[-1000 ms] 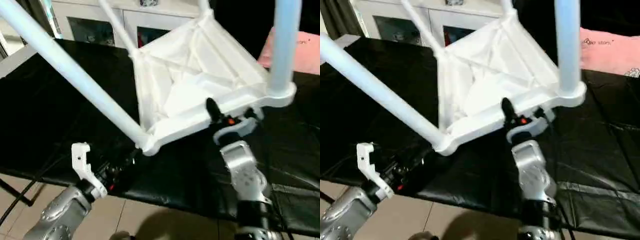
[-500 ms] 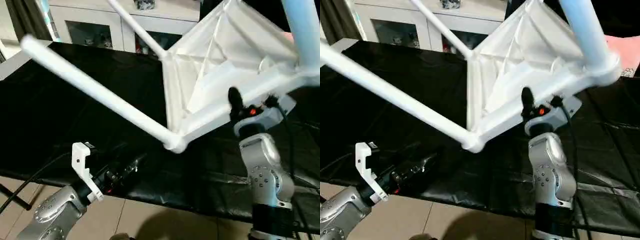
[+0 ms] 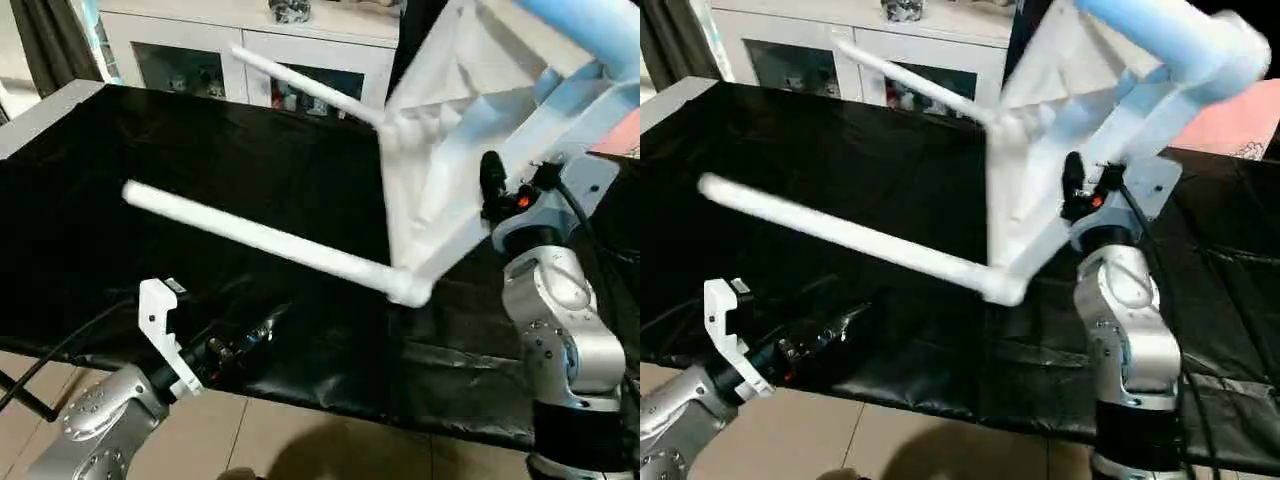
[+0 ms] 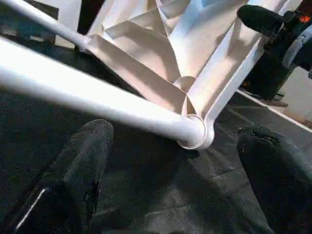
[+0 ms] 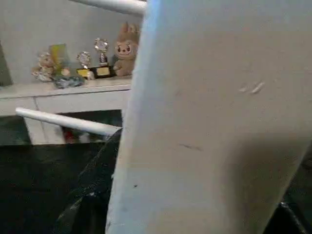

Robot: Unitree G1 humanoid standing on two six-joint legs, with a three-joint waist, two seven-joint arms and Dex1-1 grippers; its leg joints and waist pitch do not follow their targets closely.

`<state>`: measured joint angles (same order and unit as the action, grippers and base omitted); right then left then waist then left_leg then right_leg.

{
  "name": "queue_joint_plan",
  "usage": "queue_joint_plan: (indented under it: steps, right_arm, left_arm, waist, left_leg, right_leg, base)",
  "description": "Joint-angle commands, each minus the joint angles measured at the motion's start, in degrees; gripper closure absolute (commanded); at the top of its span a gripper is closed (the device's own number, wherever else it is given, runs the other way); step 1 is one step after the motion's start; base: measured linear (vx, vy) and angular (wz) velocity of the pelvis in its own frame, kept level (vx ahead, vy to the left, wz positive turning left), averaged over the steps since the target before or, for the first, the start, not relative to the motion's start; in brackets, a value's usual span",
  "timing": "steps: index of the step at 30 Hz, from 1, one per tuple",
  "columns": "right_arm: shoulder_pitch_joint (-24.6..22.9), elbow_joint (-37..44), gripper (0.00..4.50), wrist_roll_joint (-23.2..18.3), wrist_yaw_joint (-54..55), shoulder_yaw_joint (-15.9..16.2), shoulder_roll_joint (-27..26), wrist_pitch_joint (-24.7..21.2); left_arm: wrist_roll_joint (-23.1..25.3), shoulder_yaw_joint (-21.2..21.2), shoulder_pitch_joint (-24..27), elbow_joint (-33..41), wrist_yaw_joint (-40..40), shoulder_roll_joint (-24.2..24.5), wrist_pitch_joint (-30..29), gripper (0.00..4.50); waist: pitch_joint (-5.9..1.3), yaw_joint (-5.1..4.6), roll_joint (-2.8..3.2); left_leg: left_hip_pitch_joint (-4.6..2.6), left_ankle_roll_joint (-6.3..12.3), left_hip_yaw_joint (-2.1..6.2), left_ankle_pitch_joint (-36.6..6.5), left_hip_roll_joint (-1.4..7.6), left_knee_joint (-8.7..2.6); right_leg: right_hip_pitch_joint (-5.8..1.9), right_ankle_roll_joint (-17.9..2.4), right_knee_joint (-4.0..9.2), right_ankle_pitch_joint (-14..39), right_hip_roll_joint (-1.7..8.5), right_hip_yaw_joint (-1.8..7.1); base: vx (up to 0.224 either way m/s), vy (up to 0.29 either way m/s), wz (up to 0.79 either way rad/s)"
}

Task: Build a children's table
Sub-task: Flip table

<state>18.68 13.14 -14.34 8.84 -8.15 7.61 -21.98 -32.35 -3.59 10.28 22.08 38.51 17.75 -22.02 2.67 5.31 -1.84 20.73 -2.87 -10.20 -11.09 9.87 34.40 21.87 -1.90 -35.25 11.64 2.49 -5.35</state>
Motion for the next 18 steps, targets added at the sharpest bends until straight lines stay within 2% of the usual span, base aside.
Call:
queue_joint_plan:
  steps: [1,7,13,17,18]
  right_arm:
    - [0.0,1.0,2.50,4.3,2.8,-0.5,1.3,-1.7]
    - [1.2,0.7,2.52,5.3,3.4,0.8,1.5,-3.0]
    - [3.5,0.8,2.52,6.4,-0.7,4.1,3.4,-5.2]
    - [4.2,0.8,2.52,7.3,-2.6,5.9,5.0,-7.0]
    - [4.3,0.4,2.52,7.4,-2.8,6.2,5.2,-7.8]
  left_arm:
    - [0.3,0.7,-1.3,1.1,-0.2,0.6,-0.2,0.00]
    - [0.9,1.1,-2.7,2.1,-1.1,1.1,-0.8,0.00]
    - [1.9,1.6,-3.9,2.6,-2.2,1.4,-1.1,0.00]
    - [2.5,2.4,-4.9,3.1,-3.0,2.0,-1.8,0.00]
    - [2.7,2.9,-5.4,3.7,-3.5,1.8,-2.4,0.00]
  waist:
    - [-2.61,-0.49,-0.03]
    - [-2.49,-0.88,-0.12]
    - [-2.59,-1.00,-0.46]
    - [-2.57,-1.14,-0.53]
    - [-2.58,-1.29,-0.83]
  left_leg:
    - [-0.88,-2.03,1.34,-10.9,3.32,-4.49]
    - [-1.03,-2.66,1.46,-12.9,3.33,-4.63]
    - [-0.90,-2.41,1.38,-11.4,3.29,-4.41]
    - [-0.97,-2.58,1.46,-10.9,3.43,-4.39]
    - [-0.96,-2.51,1.35,-10.6,3.39,-4.33]
  right_leg:
    - [-1.70,1.0,5.01,17.2,5.47,4.40]
    - [-1.79,0.8,5.08,18.0,5.47,4.38]
    - [-1.94,0.8,4.93,16.8,5.42,4.49]
    - [-2.04,-0.2,4.51,14.8,5.36,4.50]
    - [-2.00,-0.4,4.50,14.2,5.32,4.56]
  base:
    - [0.000,0.000,0.00]
    - [0.000,0.000,0.00]
    - [0.000,0.000,0.00]
    - [0.000,0.000,0.00]
    - [0.000,0.000,0.00]
